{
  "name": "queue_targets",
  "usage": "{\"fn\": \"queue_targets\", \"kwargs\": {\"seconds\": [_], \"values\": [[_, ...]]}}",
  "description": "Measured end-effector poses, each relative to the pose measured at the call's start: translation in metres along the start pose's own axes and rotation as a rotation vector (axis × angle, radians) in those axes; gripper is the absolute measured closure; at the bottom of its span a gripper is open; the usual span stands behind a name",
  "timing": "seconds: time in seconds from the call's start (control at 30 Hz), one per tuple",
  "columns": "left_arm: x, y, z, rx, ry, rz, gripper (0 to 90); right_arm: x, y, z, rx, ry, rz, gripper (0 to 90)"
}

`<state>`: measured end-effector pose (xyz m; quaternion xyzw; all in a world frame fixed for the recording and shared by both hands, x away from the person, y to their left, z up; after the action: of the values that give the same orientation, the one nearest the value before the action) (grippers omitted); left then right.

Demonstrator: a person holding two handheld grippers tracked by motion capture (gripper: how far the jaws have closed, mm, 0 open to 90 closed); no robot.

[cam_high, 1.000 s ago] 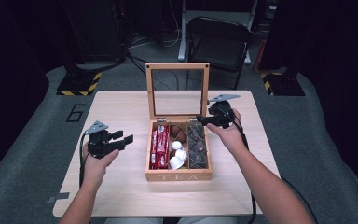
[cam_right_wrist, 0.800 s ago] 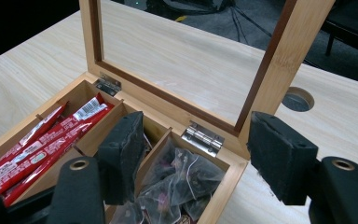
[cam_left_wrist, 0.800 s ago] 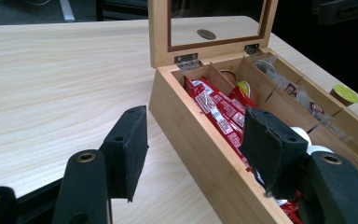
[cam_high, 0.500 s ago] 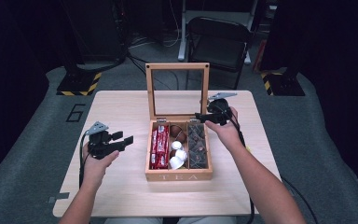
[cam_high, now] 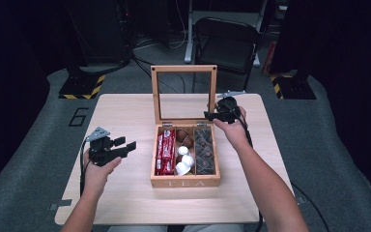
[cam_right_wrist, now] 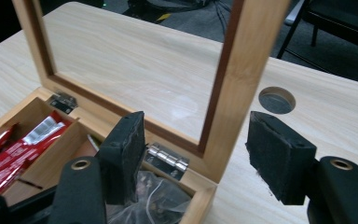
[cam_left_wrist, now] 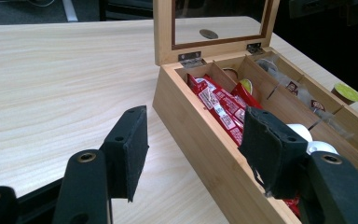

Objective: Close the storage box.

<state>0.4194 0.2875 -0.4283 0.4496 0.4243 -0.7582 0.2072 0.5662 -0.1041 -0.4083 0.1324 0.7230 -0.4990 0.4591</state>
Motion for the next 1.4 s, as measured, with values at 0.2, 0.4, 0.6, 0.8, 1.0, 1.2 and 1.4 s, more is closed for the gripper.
{"fn": "queue_targets", "kwargs": {"seconds": [0.2,0.4,0.6,0.8,1.0,1.2,1.4], "values": [[0.0,-0.002,-0.001,0.0,-0.004,0.003,41.0,-0.007,0.003,0.006,0.014,0.012,0.004,36.7],[0.0,-0.002,-0.001,0.001,-0.005,0.008,41.0,-0.015,0.006,0.009,0.026,0.011,0.009,36.4],[0.0,-0.002,-0.001,0.002,-0.006,0.005,41.1,-0.016,0.01,0.009,0.026,0.027,0.01,36.4],[0.0,-0.002,-0.002,0.005,-0.007,0.003,41.3,-0.015,0.016,0.011,0.021,0.032,0.008,37.0],[0.001,-0.002,-0.004,0.0,-0.014,0.003,41.4,-0.014,0.021,0.011,0.004,0.033,0.002,37.1],[0.001,-0.002,-0.003,0.003,-0.015,0.005,41.5,-0.017,0.025,0.011,0.0,0.033,-0.007,36.7],[0.001,-0.003,-0.004,0.004,-0.014,0.003,41.5,-0.018,0.027,0.011,-0.001,0.039,-0.013,36.5]]}}
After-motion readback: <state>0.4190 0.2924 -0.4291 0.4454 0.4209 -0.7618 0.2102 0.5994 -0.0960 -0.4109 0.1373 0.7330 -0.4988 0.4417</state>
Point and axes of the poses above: each handheld gripper's, and its own axes: y roughly forward along the jaws, x roughly out of its underside, z roughly to its right, the point moved 2 cm from there along y, roughly forward along the jaws
